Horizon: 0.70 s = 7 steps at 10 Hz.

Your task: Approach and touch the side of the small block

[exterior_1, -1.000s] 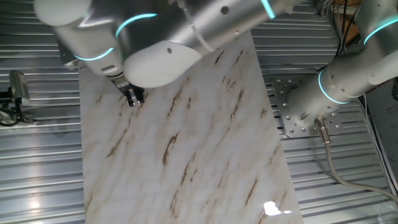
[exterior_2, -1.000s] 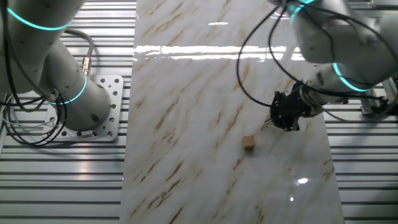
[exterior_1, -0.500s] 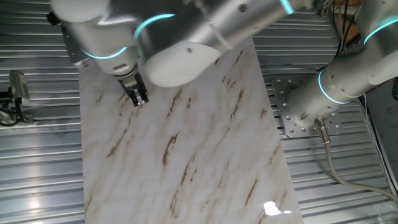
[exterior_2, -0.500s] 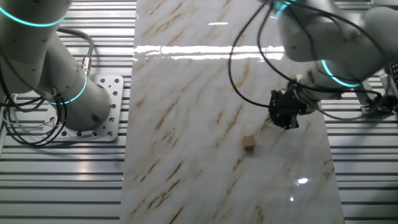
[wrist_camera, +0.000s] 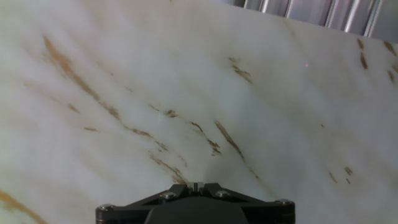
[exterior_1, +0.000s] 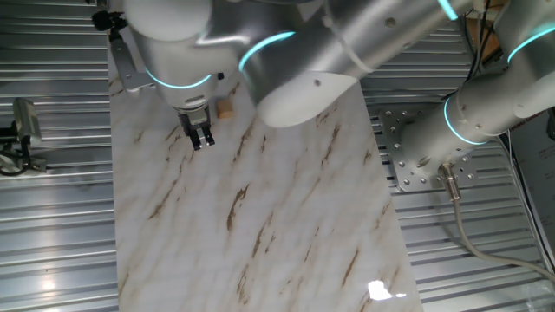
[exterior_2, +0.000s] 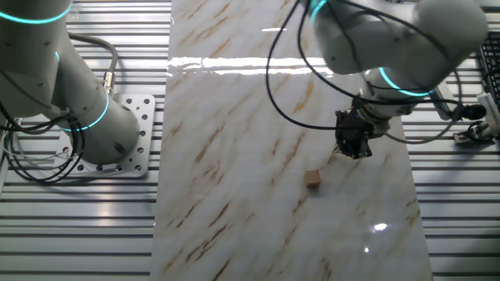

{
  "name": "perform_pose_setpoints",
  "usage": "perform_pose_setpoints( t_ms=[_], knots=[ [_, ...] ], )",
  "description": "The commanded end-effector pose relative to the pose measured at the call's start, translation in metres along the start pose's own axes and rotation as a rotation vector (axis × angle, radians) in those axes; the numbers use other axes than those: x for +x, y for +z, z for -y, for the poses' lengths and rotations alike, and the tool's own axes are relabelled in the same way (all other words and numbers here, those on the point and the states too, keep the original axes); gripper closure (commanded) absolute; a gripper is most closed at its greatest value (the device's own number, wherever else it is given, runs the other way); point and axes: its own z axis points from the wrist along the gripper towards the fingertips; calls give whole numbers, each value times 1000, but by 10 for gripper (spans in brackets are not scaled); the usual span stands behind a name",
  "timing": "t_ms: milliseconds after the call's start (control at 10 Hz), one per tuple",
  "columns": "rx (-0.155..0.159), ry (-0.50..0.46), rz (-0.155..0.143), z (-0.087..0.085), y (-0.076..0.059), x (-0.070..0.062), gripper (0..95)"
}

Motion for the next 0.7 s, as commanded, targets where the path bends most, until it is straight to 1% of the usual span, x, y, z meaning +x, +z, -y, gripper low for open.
perform_pose_setpoints(
  t_ms=[100, 400, 600, 700],
  knots=[
    [-6, -1, -1, 0, 1, -2, 950],
    [-18, -11, 3, 0, 1, -2, 950],
    [-59, -22, 21, 0, 1, -2, 950],
    [-64, -36, 26, 0, 1, -2, 950]
  ],
)
